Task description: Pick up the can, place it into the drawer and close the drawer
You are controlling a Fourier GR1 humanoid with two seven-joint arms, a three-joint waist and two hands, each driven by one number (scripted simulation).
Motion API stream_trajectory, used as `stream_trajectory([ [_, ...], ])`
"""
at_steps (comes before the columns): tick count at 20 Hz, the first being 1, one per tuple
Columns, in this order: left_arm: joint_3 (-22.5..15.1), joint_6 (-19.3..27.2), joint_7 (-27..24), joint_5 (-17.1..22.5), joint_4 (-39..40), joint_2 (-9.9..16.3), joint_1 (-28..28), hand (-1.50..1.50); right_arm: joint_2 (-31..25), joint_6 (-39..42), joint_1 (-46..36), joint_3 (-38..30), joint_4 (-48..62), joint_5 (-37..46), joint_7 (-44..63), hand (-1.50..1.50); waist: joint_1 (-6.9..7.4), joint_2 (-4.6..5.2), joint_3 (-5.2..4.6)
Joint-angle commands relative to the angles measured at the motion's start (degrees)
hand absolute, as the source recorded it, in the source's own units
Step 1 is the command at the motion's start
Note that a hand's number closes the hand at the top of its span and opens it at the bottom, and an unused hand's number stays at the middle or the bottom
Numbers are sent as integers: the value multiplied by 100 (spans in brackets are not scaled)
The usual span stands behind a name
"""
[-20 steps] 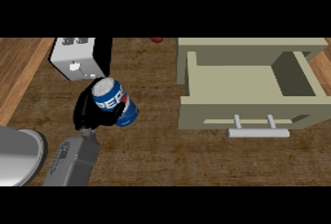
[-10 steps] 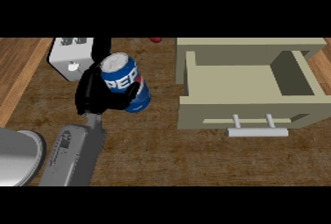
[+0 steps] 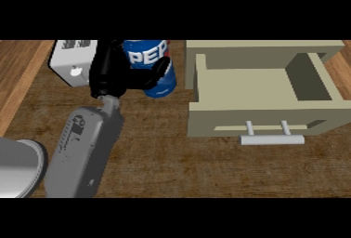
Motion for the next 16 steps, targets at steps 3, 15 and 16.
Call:
stream_trajectory([
  [3,-434,590,-155,153,805,-29,-798,150,60,-20,205,361,23,225,-362,-150,-56,10,1],
  [15,-1000,1590,-613,999,2252,-30,-2359,150,-200,-144,-259,-10,116,-62,97,-150,-123,23,1],
  [16,-832,1481,-480,935,2528,-30,-2730,150,-352,-287,-367,-46,61,-165,279,-150,-112,27,0],
])
